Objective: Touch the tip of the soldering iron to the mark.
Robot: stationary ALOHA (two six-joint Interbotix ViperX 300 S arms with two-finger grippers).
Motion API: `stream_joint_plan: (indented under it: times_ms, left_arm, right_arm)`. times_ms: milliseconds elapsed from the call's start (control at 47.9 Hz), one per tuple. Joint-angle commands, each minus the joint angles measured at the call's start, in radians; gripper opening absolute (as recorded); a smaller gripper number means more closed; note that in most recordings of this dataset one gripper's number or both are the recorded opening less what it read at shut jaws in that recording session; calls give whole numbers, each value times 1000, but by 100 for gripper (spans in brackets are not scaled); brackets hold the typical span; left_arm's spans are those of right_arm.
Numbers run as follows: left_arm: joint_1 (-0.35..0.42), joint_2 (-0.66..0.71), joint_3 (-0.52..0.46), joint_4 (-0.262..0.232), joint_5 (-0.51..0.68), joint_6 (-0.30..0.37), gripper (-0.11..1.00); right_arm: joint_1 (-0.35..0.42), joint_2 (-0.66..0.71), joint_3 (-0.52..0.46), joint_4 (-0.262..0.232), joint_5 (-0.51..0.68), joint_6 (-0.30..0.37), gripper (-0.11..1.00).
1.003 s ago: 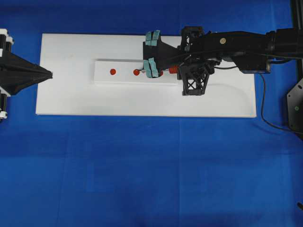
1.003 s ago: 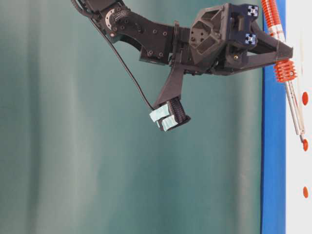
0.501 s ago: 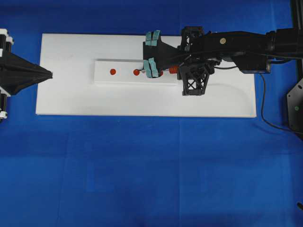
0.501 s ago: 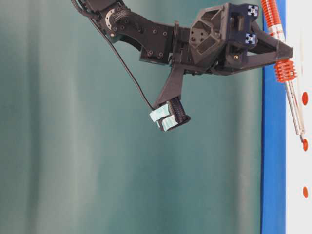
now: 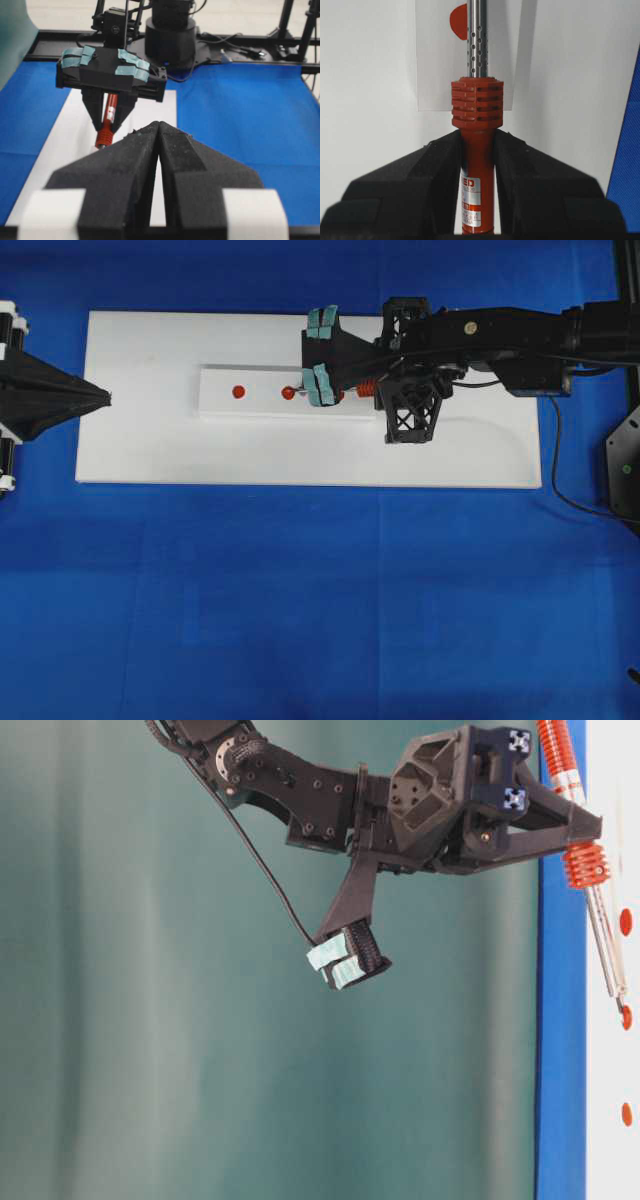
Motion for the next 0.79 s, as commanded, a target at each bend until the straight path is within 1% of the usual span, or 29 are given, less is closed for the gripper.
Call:
stream_joint_plan:
  times_ms: [0, 522, 773]
  left_arm:
    - [3, 3, -14, 2, -11, 0, 0]
    - [3, 3, -14, 2, -12, 0, 0]
    - [2, 3, -15, 3, -12, 0, 0]
  right_arm:
    - [5, -14, -9, 2, -2, 2, 7]
    - [3, -15, -20, 2, 8, 2, 6]
    - [5, -54, -92, -14, 120, -2, 6]
